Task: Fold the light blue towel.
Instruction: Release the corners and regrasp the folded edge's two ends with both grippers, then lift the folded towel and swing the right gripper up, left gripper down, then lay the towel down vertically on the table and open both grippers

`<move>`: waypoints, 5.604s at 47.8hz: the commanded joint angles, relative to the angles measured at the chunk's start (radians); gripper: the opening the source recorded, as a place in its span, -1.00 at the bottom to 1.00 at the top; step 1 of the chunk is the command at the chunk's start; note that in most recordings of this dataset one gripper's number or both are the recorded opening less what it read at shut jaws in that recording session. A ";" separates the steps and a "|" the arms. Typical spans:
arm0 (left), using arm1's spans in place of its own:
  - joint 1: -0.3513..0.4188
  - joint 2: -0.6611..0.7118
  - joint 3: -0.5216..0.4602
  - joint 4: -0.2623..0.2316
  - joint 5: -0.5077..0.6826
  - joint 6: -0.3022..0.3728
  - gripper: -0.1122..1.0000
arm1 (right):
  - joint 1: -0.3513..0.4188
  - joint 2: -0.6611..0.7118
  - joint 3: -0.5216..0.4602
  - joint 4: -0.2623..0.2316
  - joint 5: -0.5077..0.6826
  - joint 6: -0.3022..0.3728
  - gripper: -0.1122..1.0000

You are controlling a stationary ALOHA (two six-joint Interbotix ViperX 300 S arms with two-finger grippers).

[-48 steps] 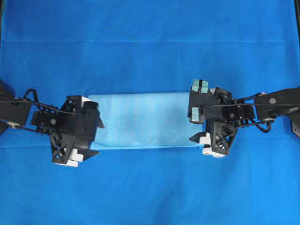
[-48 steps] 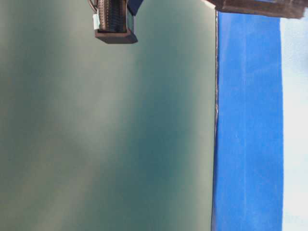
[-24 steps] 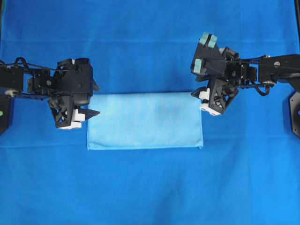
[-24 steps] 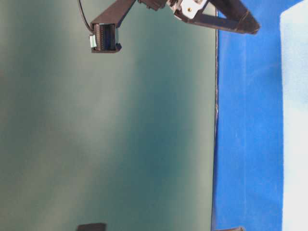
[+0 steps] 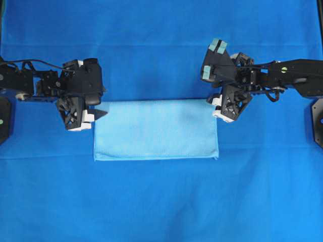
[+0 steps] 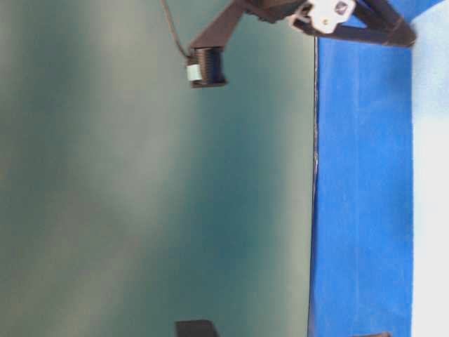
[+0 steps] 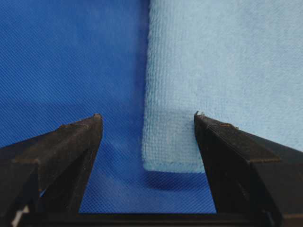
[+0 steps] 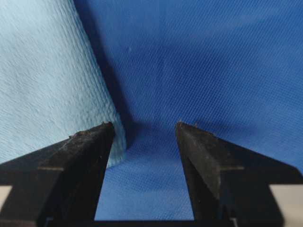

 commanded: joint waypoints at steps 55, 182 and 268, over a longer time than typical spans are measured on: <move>-0.017 -0.052 -0.063 -0.002 0.172 -0.017 -0.75 | 0.035 -0.072 -0.035 0.014 0.078 0.006 -0.80; -0.314 0.322 -0.828 0.000 -0.014 0.215 -0.75 | -0.314 -0.307 -0.160 -0.336 0.118 -0.018 -0.80; -0.322 0.196 -0.442 -0.002 -0.020 -0.014 0.54 | -0.236 0.081 -0.328 -0.310 -0.141 0.034 0.24</move>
